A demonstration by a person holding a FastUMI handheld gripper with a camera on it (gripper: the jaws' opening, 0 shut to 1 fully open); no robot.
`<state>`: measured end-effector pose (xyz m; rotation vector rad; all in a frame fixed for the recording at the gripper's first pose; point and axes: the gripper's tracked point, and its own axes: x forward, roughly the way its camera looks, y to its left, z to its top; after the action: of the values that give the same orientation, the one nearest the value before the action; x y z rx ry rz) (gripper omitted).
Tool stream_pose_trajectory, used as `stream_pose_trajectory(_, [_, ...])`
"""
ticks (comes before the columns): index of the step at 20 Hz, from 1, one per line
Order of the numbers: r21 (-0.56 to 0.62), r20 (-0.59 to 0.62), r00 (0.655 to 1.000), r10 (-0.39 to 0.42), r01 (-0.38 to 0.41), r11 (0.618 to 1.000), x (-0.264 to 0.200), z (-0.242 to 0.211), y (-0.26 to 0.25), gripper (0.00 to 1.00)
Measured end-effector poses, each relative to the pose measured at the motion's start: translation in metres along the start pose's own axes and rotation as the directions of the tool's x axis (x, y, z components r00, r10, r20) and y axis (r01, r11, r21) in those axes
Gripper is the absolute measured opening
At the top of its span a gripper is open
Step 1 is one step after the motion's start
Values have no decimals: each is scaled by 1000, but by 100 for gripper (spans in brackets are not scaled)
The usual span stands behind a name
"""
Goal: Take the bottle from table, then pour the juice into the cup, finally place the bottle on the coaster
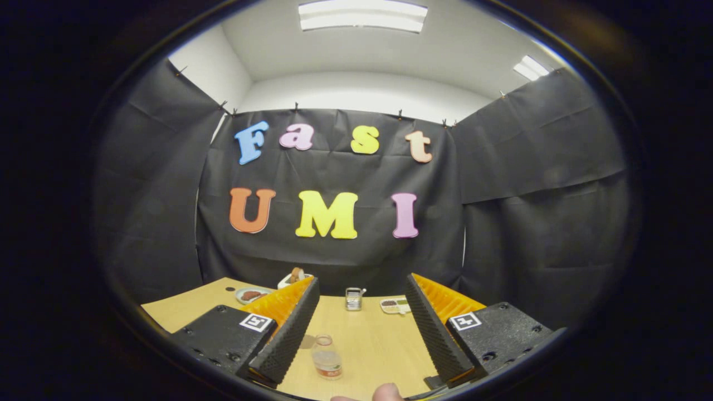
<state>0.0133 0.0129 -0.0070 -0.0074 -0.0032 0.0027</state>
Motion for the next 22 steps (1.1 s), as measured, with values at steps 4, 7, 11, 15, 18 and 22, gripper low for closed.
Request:
stream_pose_trajectory(4, [-11, 21, 1000, 2, -2, 1000, 3, -4, 3, 100])
stream_pose_trajectory(7, [-19, 24, 1000, 20, -19, 1000, 5, -15, 11, 100])
stream_pose_trajectory(11, [-17, 24, 999, 41, -40, 999, 12, -32, 20, 100])
stream_pose_trajectory(15, [-8, 5, 995, 96, -96, 995, 19, -68, 38, 100])
stream_pose_trajectory(18, [17, -6, 992, 125, -125, 992, 26, -104, 46, 100])
stream_pose_trajectory(22, [34, -79, 991, 110, -108, 994, 33, -170, 42, 100])
